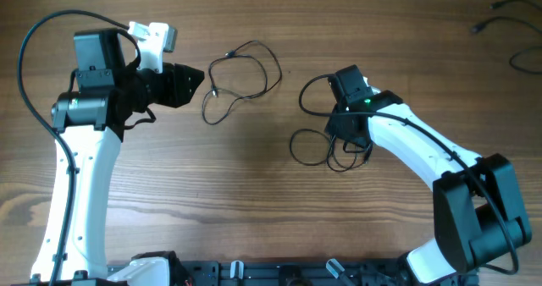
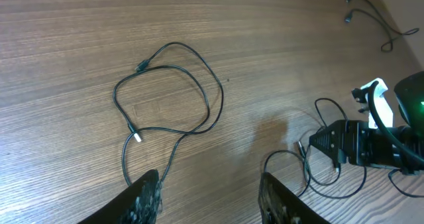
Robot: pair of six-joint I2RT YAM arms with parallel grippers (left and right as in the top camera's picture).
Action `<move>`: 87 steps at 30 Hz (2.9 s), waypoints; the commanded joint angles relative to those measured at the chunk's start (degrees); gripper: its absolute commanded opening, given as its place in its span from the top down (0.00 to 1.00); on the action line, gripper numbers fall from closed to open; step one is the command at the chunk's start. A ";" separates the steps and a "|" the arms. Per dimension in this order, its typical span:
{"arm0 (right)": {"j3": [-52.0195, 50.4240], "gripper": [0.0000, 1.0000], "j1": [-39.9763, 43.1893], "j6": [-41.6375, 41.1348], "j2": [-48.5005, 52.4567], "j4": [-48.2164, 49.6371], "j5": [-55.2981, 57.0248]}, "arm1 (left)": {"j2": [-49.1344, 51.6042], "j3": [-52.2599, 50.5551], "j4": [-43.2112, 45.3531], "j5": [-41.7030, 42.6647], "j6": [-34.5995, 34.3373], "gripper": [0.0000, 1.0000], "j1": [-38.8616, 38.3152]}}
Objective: Untangle cables
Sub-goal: 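Position the right gripper over the cable loops and grasp a strand, then lift the held cable with the right gripper and carry it far right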
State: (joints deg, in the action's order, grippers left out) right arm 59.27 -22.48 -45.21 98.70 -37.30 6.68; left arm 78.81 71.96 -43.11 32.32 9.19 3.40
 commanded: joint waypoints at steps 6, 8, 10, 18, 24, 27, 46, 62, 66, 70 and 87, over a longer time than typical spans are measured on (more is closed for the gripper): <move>-0.83 0.45 -0.46 -2.89 2.05 0.42 2.73 | -0.13 0.26 0.11 1.77 0.85 0.51 0.09; -0.83 0.45 -0.61 -3.02 2.93 0.57 2.54 | -0.15 0.26 -0.11 1.79 0.68 0.51 0.09; -0.85 0.45 -0.74 -3.41 3.17 0.61 2.27 | -0.15 0.26 -0.26 2.03 0.68 0.51 0.09; -0.85 0.45 -1.57 -3.39 3.21 2.03 2.45 | -0.17 0.26 -0.28 2.82 0.70 0.51 0.09; -0.90 0.45 -1.57 -3.15 3.21 2.58 2.97 | -0.17 0.26 -0.28 2.84 0.70 0.51 0.09; -0.90 0.45 -1.57 -3.17 3.21 3.02 3.02 | -0.17 0.26 -0.26 2.84 0.70 0.51 0.09; -2.95 0.45 -1.57 -1.46 3.23 7.74 4.46 | -0.17 0.26 -0.26 3.28 0.72 0.51 0.09; -4.74 0.96 -1.57 -2.78 3.23 9.64 3.80 | -0.17 0.26 -0.20 3.26 0.72 0.50 0.09; -4.74 0.96 -1.57 -2.78 3.23 10.27 2.19 | -0.17 0.26 -0.20 3.26 0.74 0.50 0.09; -4.74 0.96 -1.57 0.55 3.04 15.43 -0.83 | -0.17 0.26 -0.20 3.23 0.74 0.50 0.09; 15.63 0.96 -1.07 12.37 -1.36 5.05 -1.18 | -0.17 0.26 -0.22 3.23 0.94 0.50 0.09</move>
State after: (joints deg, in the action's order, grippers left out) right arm 69.82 -23.81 -36.16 99.13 -29.91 5.54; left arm 78.81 71.96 -43.33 34.44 9.19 3.40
